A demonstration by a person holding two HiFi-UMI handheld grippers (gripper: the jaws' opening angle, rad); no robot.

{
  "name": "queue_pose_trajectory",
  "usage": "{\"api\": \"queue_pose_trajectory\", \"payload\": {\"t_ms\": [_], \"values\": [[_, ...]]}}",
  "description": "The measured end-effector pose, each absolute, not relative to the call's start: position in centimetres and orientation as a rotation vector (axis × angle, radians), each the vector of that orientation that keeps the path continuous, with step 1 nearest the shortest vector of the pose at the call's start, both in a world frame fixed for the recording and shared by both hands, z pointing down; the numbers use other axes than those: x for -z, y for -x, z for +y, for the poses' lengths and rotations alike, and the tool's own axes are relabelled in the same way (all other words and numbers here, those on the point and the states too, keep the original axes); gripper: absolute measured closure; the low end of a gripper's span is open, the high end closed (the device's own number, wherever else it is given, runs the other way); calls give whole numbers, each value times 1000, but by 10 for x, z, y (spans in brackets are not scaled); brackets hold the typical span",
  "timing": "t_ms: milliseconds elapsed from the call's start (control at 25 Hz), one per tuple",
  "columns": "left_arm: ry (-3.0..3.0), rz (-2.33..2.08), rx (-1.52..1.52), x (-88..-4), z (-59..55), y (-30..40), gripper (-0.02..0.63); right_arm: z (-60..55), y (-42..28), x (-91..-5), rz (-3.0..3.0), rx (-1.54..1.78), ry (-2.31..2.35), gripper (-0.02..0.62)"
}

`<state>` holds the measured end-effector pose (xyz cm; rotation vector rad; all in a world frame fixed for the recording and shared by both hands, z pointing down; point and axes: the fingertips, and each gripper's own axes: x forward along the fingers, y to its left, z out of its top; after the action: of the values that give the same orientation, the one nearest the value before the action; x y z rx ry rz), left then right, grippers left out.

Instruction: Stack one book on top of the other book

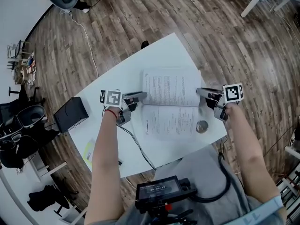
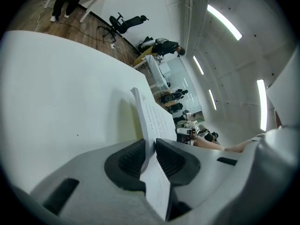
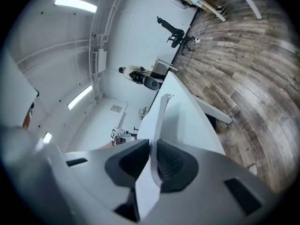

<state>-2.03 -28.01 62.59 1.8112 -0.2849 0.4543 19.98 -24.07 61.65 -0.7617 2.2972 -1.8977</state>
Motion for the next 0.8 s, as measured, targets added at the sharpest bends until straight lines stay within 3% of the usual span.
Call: {"api": "queue_pose_trajectory", "payload": {"t_ms": [400, 800], "values": [[-1966, -302, -433, -613, -260, 33, 523, -213, -193, -585, 2622, 1522, 805, 532], [-2184, -308, -533, -601, -226, 40, 523, -172, -181, -572, 3244, 946, 813, 532]]}}
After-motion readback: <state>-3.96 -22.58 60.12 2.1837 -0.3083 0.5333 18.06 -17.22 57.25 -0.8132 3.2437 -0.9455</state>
